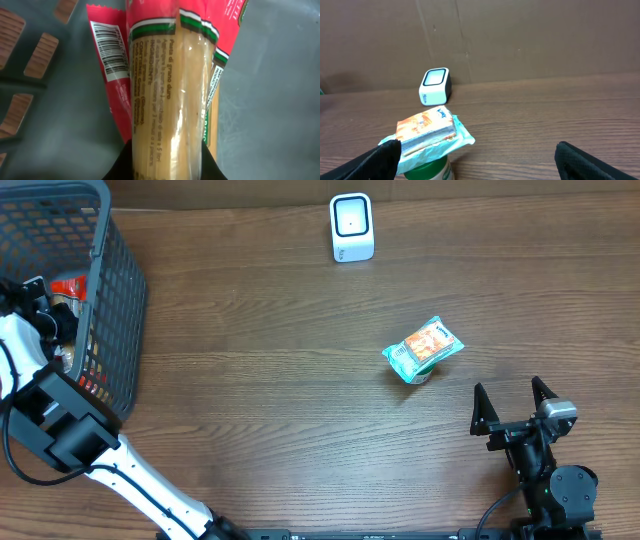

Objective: Scan the item barcode
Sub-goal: 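Close the left gripper on the red-and-tan spaghetti package, then lift the spaghetti package out and lower it onto the table centre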

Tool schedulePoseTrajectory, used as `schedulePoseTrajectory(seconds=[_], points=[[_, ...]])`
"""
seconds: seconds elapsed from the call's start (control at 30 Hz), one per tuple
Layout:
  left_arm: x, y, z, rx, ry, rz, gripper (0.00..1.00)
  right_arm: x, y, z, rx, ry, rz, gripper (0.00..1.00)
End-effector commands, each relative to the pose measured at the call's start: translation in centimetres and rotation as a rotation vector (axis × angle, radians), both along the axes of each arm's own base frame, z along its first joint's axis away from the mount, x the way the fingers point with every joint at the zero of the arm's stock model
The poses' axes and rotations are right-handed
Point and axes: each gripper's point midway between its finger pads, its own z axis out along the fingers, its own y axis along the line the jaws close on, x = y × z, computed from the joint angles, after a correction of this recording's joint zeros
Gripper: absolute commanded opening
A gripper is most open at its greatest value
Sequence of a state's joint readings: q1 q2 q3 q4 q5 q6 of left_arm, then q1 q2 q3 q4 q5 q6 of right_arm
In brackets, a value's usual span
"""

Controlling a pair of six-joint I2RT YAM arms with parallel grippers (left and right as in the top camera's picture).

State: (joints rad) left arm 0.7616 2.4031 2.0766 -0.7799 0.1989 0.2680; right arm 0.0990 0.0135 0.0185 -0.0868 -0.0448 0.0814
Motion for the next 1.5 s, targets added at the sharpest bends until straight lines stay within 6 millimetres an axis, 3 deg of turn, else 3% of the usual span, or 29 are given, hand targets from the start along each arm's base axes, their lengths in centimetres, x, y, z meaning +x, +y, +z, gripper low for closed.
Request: schedulePoseTrajectory(seconds=[0.0,0.13,0.2,0.4,0.57,0.67,0.83,0.93,1.03,1.23,1.47], points=[[-0.6,-0.4,-1.3,-0.016,0.055,-0.009,0.04,0.0,-0.1,-0.1,-0.003,-0.006,-0.004,1.0],[1.5,-0.4,6.1,0.081,-0.052,-0.001,0.04,0.0,-0.1,-0.1,-0.003,-0.006,-0.004,1.0],[2.4,-0.7,11.1,0.158,-0.117,0.016,0.04,0.0,-0.1,-0.1,-0.003,-0.006,-0.004,1.0],[2.9,-2.7,24.3,0.4,-0.268,0.086,0.04,0.0,-0.1,-0.1,-0.003,-0.006,-0.004,1.0],[1.3,-6.1,33.8,0.529,-0.401,0.179,0.04,0.0,-0.1,-0.1,-0.003,-0.006,-0.004,1.0],[-1.0,-8.8,40.1,0.618,-0.503,0.236,0.04,0.0,-0.1,-0.1,-0.003,-0.006,-0.004,1.0],[-4.4,-13.1,46.2,0.672,-0.619,0.246,0.04,0.0,-0.1,-0.1,-0.003,-0.006,-0.004,1.0],[-5.4,-16.7,46.5,0.594,-0.633,0.175,0.04,0.0,-0.1,-0.1,-0.003,-0.006,-0.004,1.0],[-5.5,-21.3,43.4,0.417,-0.57,0.055,0.04,0.0,-0.1,-0.1,-0.003,-0.006,-0.004,1.0],[-5.7,-31.8,33.1,0.01,-0.262,-0.191,0.04,0.0,-0.1,-0.1,-0.003,-0.006,-0.004,1.0],[-5.3,-41.1,19.6,-0.11,0.089,-0.376,0.04,0.0,-0.1,-0.1,-0.003,-0.006,-0.004,1.0]])
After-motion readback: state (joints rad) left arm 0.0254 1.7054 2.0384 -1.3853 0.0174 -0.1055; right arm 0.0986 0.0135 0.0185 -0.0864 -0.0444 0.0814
